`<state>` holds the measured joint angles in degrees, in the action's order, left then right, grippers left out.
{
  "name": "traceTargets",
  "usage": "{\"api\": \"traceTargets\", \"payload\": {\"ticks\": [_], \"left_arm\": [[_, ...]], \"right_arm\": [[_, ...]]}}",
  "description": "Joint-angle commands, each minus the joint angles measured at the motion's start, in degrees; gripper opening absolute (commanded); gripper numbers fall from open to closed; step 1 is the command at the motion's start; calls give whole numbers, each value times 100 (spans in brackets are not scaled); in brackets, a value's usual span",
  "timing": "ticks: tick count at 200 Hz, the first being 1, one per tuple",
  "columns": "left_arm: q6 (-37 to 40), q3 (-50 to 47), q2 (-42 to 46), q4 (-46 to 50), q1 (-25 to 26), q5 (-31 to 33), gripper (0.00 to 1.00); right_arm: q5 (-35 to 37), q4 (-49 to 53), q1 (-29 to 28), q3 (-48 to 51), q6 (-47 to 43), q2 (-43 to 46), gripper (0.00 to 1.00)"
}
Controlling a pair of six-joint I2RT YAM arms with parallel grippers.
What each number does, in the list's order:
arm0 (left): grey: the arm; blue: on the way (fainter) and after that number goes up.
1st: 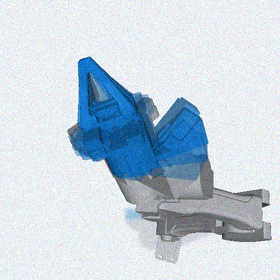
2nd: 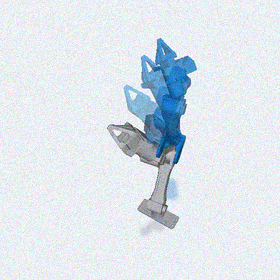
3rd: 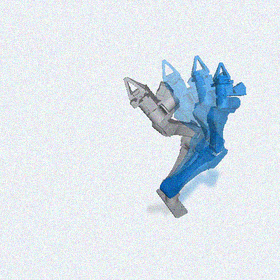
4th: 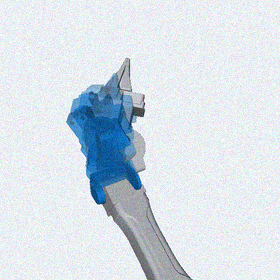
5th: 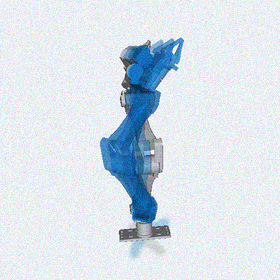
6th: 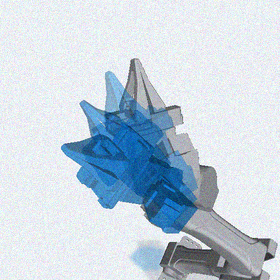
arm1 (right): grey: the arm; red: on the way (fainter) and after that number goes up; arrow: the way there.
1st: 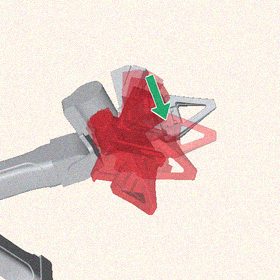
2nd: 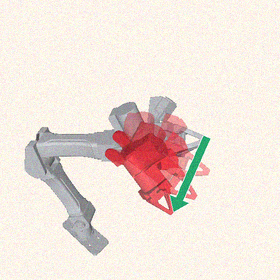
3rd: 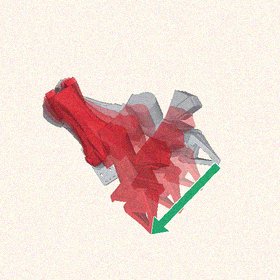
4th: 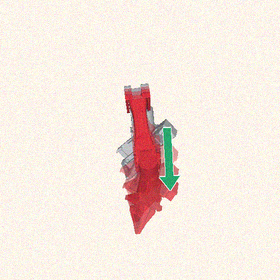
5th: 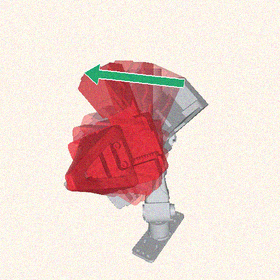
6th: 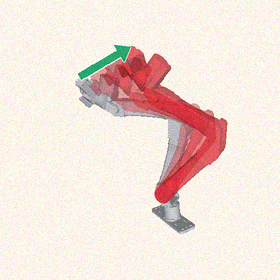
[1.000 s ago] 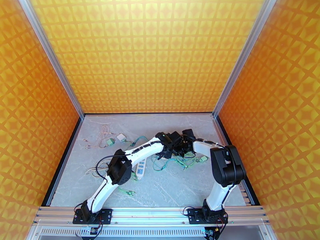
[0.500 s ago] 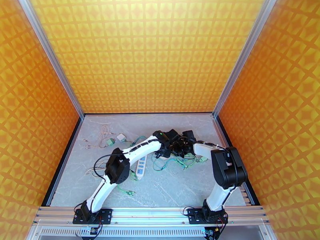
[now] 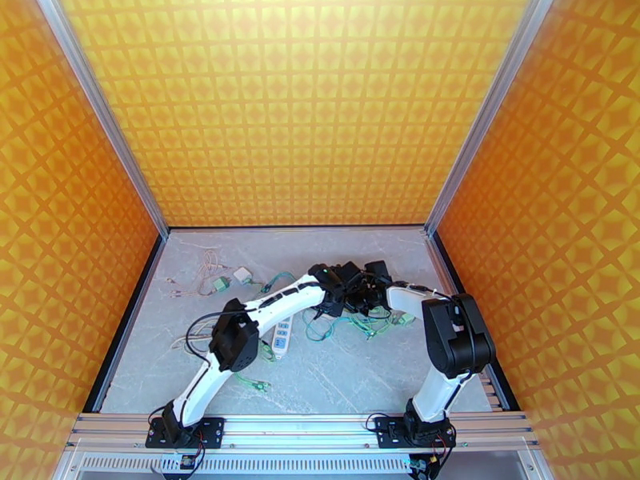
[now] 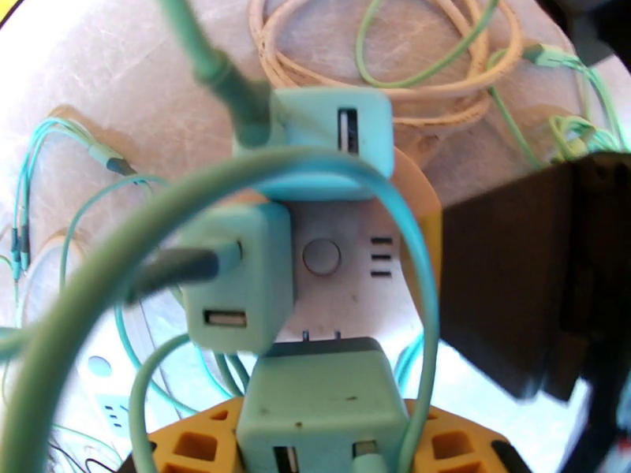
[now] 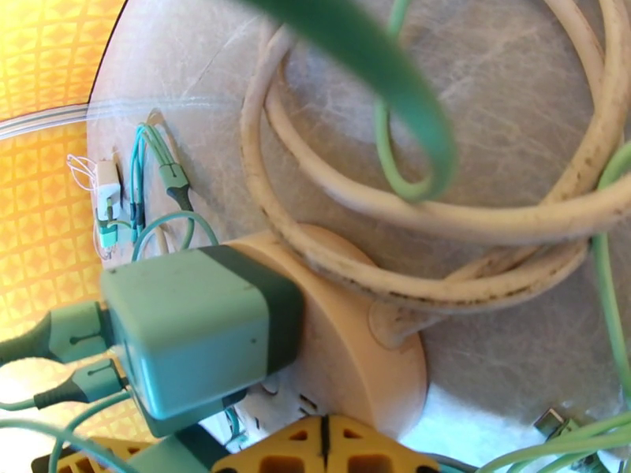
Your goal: Pull the plug off the socket
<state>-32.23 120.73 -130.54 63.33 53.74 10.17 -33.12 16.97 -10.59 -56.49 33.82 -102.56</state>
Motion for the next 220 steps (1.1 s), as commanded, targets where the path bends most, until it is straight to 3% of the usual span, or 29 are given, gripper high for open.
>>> {"api": "traceTargets", "payload": {"ticks": [1,67,125,162,209,220], "left_arm": [[125,-395,799,-683,-35,-679,0],[379,-2066,1787,-1484,-65,-1249,0],[229,-3964,2628,-2625,-65,-1672,0],[-126,-4784,2893,-3294,-24,-1791,0],[-351,-5337,3006,-3911,109,-1770,17],[-349,-5441,3032,-4021,126,-1771,23]], "right_arm": [[743,1202,-45,41,94,-33,1],[1103,1576,-42,-919,252,935,27],[1849,1795,-46,-954,607,1997,47],[1955,1718,-48,-736,696,2374,57],[1801,1634,-48,-686,345,2299,66],[1730,1614,-44,-714,260,2243,72]]}}
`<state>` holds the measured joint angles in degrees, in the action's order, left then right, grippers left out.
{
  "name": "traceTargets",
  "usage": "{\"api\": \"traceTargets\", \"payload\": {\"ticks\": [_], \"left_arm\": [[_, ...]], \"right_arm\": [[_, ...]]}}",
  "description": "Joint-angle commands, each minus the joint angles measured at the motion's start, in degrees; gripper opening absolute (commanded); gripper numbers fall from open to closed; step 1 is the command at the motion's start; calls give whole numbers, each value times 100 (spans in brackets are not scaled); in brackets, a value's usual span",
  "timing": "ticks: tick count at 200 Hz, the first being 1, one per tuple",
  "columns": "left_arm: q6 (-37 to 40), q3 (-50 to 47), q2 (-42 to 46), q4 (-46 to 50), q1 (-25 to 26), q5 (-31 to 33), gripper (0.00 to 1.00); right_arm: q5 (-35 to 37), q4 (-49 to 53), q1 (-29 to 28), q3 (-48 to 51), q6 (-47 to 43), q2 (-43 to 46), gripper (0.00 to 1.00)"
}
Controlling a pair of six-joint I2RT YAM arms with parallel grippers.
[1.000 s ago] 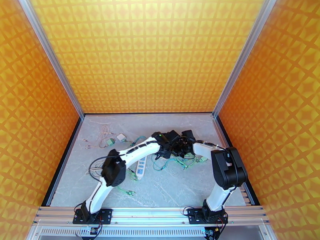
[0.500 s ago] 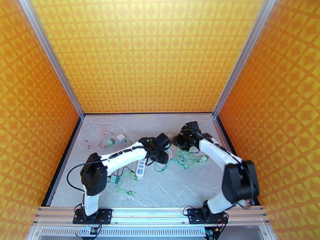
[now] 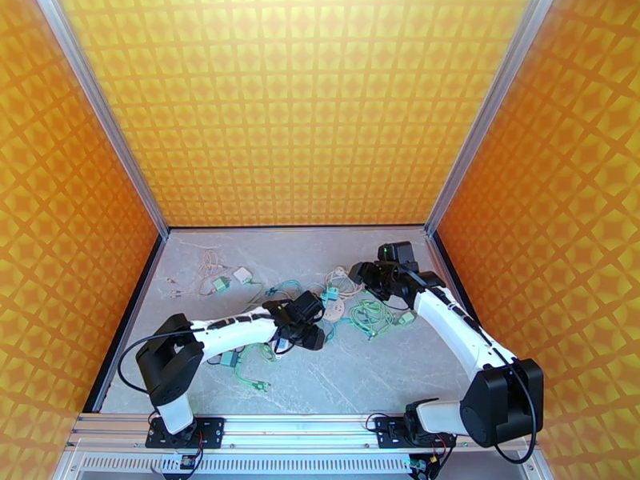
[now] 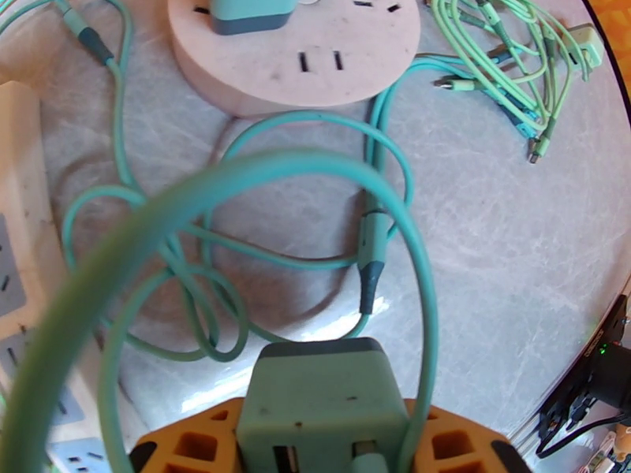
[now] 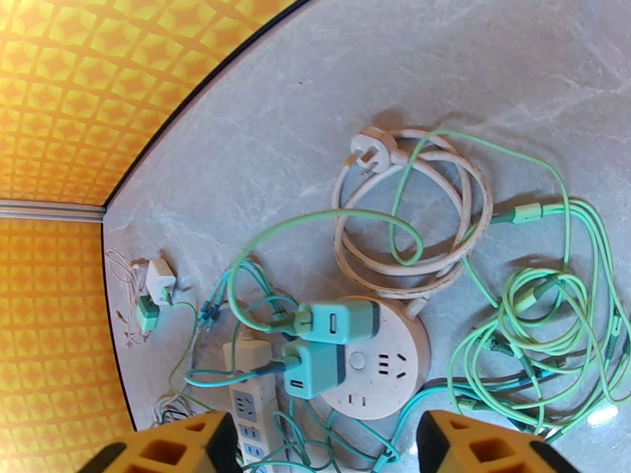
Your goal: Pull the plug off the socket
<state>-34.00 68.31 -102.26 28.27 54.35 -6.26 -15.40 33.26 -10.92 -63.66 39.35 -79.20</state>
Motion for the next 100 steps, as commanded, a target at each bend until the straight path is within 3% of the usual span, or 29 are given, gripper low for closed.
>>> {"api": "traceTargets", "payload": {"ticks": [1,29,61,76,100], "left_arm": [[-175,-202,210,-515,66,-124,23],[-130,-304,281,-419,198,-126,56],[-250,-368,683,-99,204,97,78],[-237,-246,907,188,184,348,84],[-200,75,1001,431,-7,420,85]], "right_arm": [[-51,-18,-13,3,-304,-94,72],[-105,-174,-8,45,-470,-146,77],[-236,-252,-13,68,-681,-212,79],[-285,-223,-11,62,-743,-253,78],[-490,-324,-15,129,-780,-339,73]]}}
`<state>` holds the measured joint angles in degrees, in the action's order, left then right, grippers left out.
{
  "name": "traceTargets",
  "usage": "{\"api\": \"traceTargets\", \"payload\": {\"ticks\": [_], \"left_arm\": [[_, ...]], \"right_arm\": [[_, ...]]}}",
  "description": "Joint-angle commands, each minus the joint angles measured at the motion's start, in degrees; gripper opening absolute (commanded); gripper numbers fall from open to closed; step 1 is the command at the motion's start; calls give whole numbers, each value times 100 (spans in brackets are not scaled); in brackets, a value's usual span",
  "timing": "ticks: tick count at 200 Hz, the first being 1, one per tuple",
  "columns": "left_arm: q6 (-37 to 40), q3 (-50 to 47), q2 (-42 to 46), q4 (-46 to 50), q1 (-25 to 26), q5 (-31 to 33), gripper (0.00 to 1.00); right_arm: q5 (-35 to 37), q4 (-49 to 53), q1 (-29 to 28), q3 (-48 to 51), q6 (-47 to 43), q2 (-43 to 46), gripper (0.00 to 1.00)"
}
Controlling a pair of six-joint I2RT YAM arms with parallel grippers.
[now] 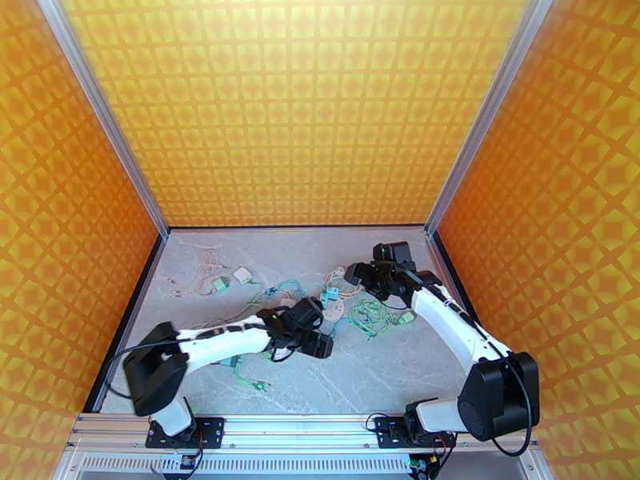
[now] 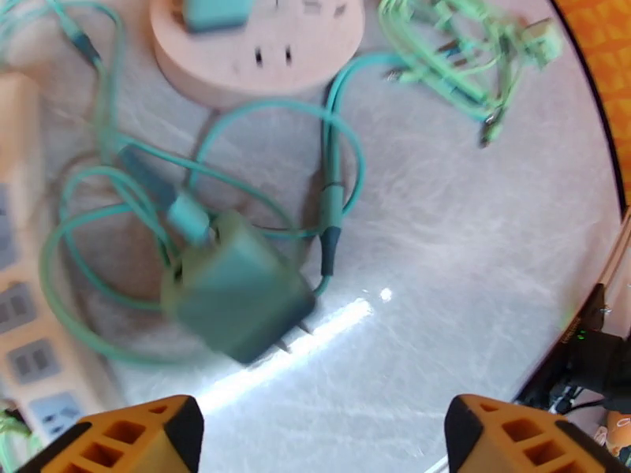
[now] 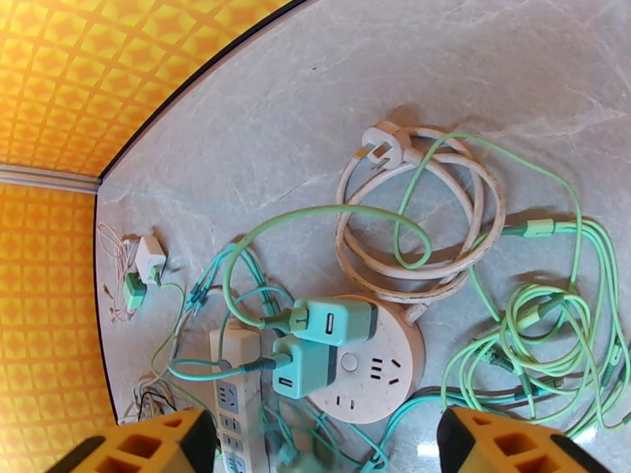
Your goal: Pull the plug off the socket
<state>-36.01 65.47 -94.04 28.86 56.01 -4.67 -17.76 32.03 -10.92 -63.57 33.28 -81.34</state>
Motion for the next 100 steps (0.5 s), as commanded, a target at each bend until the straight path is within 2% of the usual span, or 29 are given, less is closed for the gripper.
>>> {"api": "traceTargets", "payload": {"ticks": [1,41,73,100], "left_arm": [[-1,377,182,377,-184,263,85],[336,1151,-382,217,-516,333,78],[720,1970,-1179,160,-605,583,62],[1005,2624,-1831,321,-604,967,57]], "right_arm": [[-274,-212,-11,129,-172,-131,71],[-444,-455,-11,433,-41,-129,48],[-548,-805,-14,815,100,-164,23],[-719,-1153,-14,1080,298,-273,11]]}}
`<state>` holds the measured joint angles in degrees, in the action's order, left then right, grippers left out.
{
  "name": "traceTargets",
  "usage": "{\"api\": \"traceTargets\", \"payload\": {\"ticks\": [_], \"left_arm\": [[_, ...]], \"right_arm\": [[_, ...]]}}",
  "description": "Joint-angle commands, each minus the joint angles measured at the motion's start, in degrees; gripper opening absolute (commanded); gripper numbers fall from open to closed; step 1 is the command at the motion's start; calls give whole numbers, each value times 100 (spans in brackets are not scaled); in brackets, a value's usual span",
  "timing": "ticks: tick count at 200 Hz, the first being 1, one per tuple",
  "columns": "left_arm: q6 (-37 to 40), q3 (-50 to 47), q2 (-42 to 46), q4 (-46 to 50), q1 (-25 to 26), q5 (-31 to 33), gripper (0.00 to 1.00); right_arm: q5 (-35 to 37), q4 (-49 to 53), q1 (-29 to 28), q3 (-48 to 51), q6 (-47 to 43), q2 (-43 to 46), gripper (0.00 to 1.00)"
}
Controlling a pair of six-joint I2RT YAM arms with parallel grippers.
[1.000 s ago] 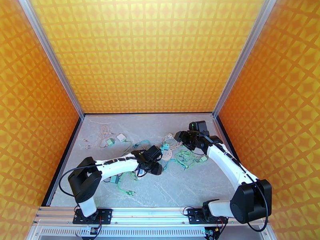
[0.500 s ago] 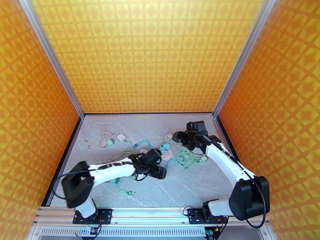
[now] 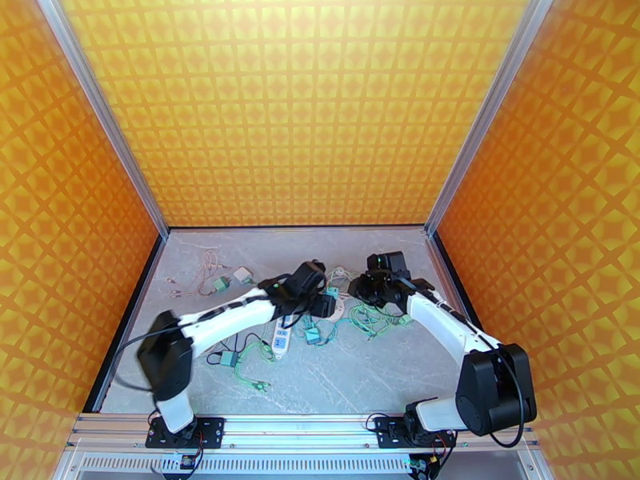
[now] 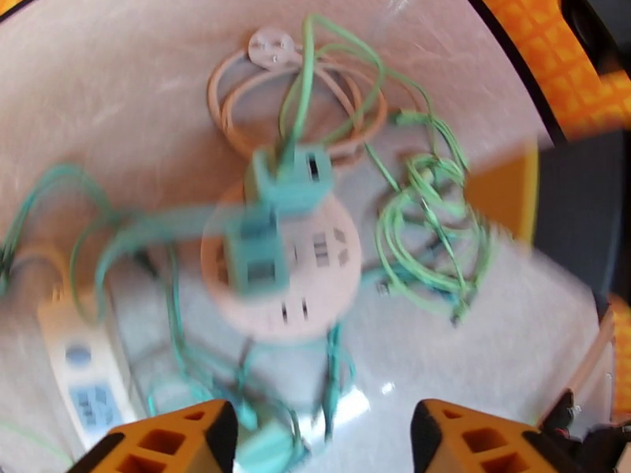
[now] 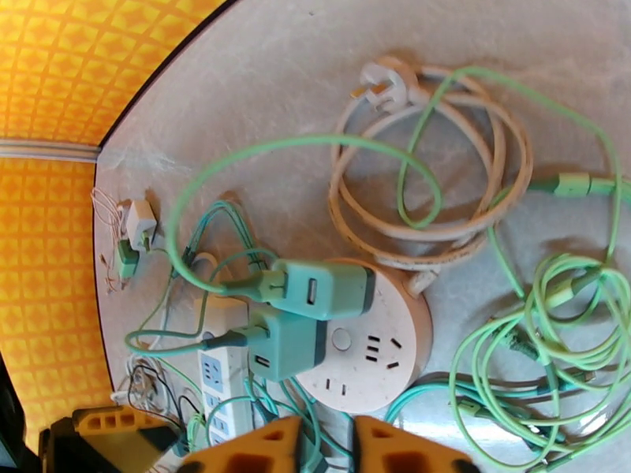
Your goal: Pull the plug off the socket
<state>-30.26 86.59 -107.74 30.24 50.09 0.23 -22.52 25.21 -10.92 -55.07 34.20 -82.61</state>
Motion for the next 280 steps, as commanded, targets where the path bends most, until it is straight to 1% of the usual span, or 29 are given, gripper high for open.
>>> {"api": "traceTargets", "payload": {"ticks": [1,24,40,75,95,134,181,195,225,243,261,270,280], "left_arm": [[436,532,-481,197,-14,500,57],[553,902,-874,332,-17,861,54],[591,1054,-1059,375,-29,1105,52],[536,1212,-1440,462,-89,1147,50],[507,1291,-1605,497,-88,1129,47],[364,1338,-1794,473,-78,1067,37],[320,1538,-1958,700,-58,1058,26],[391,1688,-2020,814,-26,1063,18],[443,1897,-2084,1027,39,1058,16],[533,1923,-2093,1089,96,1093,12],[618,1940,-2119,1141,164,1244,9],[649,1954,-2119,1180,216,1415,6],[714,1975,-2119,1235,291,1627,6]], "right_arm": [[-248,-476,-15,236,213,-153,11],[-436,-727,-16,349,356,-284,6],[-510,-925,-9,401,456,-401,0],[-879,-1498,-24,444,808,-823,0],[-1005,-1586,-25,384,852,-1068,0],[-1300,-1744,-50,295,893,-1481,0],[-1640,-1813,-102,107,896,-2013,0],[-1558,-1759,-120,92,840,-2081,0],[-1087,-1244,-121,58,574,-2221,0],[-703,-818,-112,42,423,-2355,0],[-595,-862,-118,222,459,-2353,0],[-568,-902,-121,304,483,-2339,0],[-561,-917,-121,361,476,-2321,0]]}}
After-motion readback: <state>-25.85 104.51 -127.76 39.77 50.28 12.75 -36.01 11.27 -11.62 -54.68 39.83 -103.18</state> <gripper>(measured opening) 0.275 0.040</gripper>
